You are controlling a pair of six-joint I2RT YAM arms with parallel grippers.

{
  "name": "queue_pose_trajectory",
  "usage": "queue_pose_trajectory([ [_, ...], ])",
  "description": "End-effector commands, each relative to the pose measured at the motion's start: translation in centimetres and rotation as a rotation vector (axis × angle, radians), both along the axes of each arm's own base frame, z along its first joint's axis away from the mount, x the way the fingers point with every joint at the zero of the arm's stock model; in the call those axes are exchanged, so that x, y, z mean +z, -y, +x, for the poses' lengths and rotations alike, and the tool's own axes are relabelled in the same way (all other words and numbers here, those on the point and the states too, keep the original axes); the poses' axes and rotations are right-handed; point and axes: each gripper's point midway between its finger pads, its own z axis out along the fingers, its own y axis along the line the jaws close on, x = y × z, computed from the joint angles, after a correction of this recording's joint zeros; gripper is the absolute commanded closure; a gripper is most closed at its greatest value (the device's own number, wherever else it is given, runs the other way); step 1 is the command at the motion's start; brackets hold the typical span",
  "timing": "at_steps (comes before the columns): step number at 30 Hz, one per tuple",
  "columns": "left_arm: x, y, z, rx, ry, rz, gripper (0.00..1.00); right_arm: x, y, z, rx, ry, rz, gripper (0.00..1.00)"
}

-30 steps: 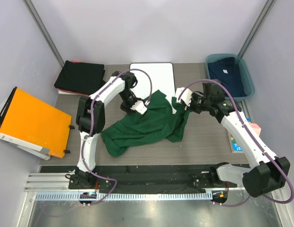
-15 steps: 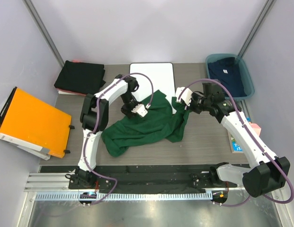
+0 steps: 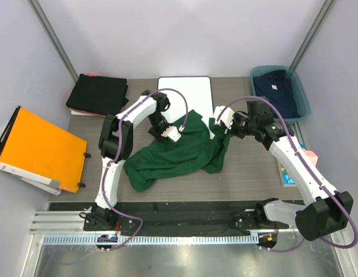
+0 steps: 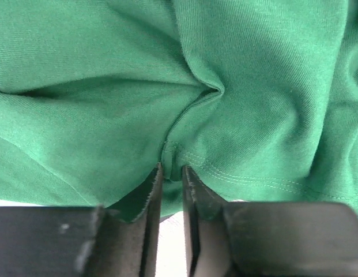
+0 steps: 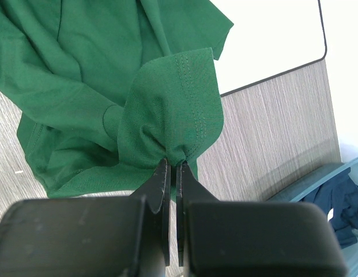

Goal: Fold and stack the t-shirts
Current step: Flatten out the tshirt

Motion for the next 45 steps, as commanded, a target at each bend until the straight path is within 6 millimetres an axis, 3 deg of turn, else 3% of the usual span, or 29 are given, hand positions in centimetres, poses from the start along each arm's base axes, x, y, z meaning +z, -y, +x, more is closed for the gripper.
queue_pose_trajectory([
  [1, 2.2, -2.2, -6.3, 0.007, -0.261, 0.110, 0.83, 1.4, -0.3, 0.8, -0.004, 0.055, 0.032, 0.99],
  [6, 2.1, -2.0, -6.5, 0.017, -0.269, 0.114, 0.90, 1.6, -0.3, 0.9, -0.006, 0.061, 0.034, 0.99],
  [8, 2.0, -1.9, -6.6, 0.022, -0.270, 0.124, 1.00, 1.6, -0.3, 0.8, -0.004, 0.061, 0.034, 0.99],
  [12, 2.4, -1.2, -5.3, 0.118, -0.216, 0.109, 1.00, 1.6, -0.4, 0.9, -0.003, 0.062, 0.033, 0.99],
  [15, 5.0, 0.2, -2.0, 0.263, -0.059, 0.038, 1.00, 1.8, -0.1, 1.1, -0.014, 0.074, 0.029, 0.99],
  [16, 6.4, 0.9, 0.0, 0.302, 0.033, -0.014, 1.00, 2.0, -0.1, 1.2, -0.018, 0.089, 0.031, 0.99],
  [17, 8.9, 1.1, 0.9, 0.367, 0.095, -0.052, 1.00, 1.9, 0.1, 1.4, -0.034, 0.093, 0.026, 0.99],
  [19, 12.0, 0.9, 2.6, 0.424, 0.207, -0.102, 1.00, 2.6, 0.2, 2.2, -0.053, 0.140, 0.030, 0.99],
  [20, 15.1, 1.1, 3.9, 0.452, 0.313, -0.165, 1.00, 2.5, 0.4, 2.4, -0.065, 0.147, 0.026, 0.99],
  [22, 17.2, 0.2, 5.2, 0.523, 0.410, -0.179, 1.00, 3.0, 0.5, 3.3, -0.079, 0.188, 0.024, 0.99],
  [24, 20.7, -0.3, 7.0, 0.582, 0.556, -0.237, 1.00, 3.3, 0.8, 4.0, -0.102, 0.213, 0.021, 0.99],
  [26, 21.9, -1.8, 8.4, 0.642, 0.659, -0.218, 1.00, 3.8, 1.0, 5.5, -0.140, 0.271, 0.027, 0.99],
  [27, 23.7, -2.1, 9.6, 0.676, 0.737, -0.253, 1.00, 4.1, 1.4, 6.2, -0.173, 0.295, 0.029, 0.99],
  [28, 24.5, -3.3, 10.6, 0.749, 0.795, -0.238, 1.00, 5.9, 2.1, 7.8, -0.237, 0.397, 0.037, 0.99],
  [29, 25.3, -3.6, 11.1, 0.769, 0.824, -0.255, 1.00, 5.4, 2.7, 8.7, -0.281, 0.421, 0.025, 0.99],
  [30, 26.8, -4.3, 12.3, 0.829, 0.893, -0.279, 1.00, 7.7, 3.0, 10.1, -0.324, 0.524, 0.054, 0.99],
  [32, 28.3, -6.2, 13.6, 0.895, 0.975, -0.272, 1.00, 8.4, 4.0, 11.9, -0.401, 0.582, 0.043, 0.99],
  [36, 34.6, -8.1, 16.2, 0.998, 1.202, -0.394, 1.00, 14.6, 6.0, 14.5, -0.560, 0.808, 0.114, 0.99],
  [37, 36.2, -8.5, 16.4, 1.015, 1.250, -0.426, 1.00, 15.9, 6.9, 14.8, -0.612, 0.848, 0.116, 0.99],
  [39, 39.8, -9.6, 16.8, 1.052, 1.362, -0.495, 1.00, 20.4, 8.5, 15.2, -0.686, 0.962, 0.172, 0.99],
  [40, 41.2, -10.1, 16.6, 1.059, 1.404, -0.521, 1.00, 23.2, 9.3, 15.0, -0.721, 1.013, 0.217, 0.99],
  [42, 43.5, -11.6, 16.3, 1.097, 1.471, -0.568, 1.00, 26.4, 10.4, 14.6, -0.750, 1.067, 0.282, 0.99],
  [43, 45.9, -12.4, 15.7, 1.113, 1.531, -0.627, 1.00, 29.2, 11.5, 13.9, -0.773, 1.108, 0.348, 0.99],
  [45, 47.1, -13.9, 15.2, 1.153, 1.568, -0.662, 1.00, 31.5, 11.3, 12.9, -0.717, 1.112, 0.392, 0.99],
])
